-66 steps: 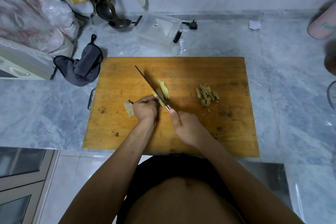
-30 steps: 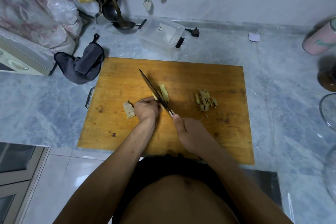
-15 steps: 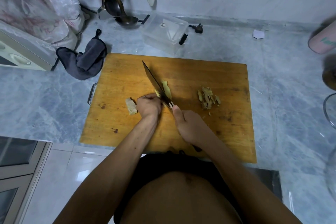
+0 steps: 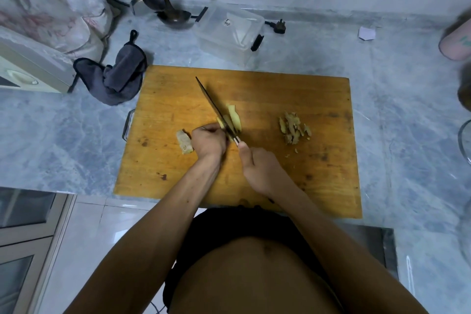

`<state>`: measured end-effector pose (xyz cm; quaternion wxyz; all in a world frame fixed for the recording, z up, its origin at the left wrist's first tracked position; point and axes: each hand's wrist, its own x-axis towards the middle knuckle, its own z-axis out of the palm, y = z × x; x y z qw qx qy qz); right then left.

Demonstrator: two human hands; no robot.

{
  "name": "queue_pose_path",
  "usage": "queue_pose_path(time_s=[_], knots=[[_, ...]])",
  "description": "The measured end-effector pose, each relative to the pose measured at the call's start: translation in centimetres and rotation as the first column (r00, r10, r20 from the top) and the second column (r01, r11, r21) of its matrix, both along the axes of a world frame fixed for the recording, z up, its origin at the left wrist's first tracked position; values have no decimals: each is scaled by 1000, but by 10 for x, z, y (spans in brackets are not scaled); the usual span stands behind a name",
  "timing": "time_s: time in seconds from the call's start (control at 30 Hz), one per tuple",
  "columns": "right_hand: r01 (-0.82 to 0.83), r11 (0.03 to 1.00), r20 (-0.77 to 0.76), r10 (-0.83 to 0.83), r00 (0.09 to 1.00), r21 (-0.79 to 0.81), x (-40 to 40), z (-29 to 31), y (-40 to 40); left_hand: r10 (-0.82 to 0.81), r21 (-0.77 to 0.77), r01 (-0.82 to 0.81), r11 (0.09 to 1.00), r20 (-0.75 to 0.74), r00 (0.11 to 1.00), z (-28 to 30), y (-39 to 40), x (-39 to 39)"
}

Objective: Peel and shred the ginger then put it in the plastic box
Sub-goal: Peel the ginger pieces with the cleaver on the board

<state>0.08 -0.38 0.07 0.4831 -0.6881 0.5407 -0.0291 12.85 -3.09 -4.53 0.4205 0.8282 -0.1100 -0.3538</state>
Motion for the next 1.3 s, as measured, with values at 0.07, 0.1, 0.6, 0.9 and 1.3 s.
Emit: queue_pose_path(time_s=[0.07, 0.1, 0.6, 0.9, 1.3], knots=[[29, 999, 34, -30, 999, 17, -5, 2, -1, -10, -20, 9, 1000, -43, 999, -2, 2, 0], [50, 998, 55, -52, 997, 34, -7, 3, -2, -11, -22, 9, 1000, -63, 998, -2, 3, 0], [28, 999, 40, -27, 999, -27, -23, 27, 7, 154, -30, -166, 986, -239, 959, -3, -1, -2], [-5, 999, -7, 4, 1000, -47, -25, 28, 9, 101, 2, -102, 995, -157, 983, 0, -5, -3], [-3, 999, -53, 0, 999, -44, -26, 26, 12, 90, 5, -90, 996, -127, 988, 0, -6, -6]])
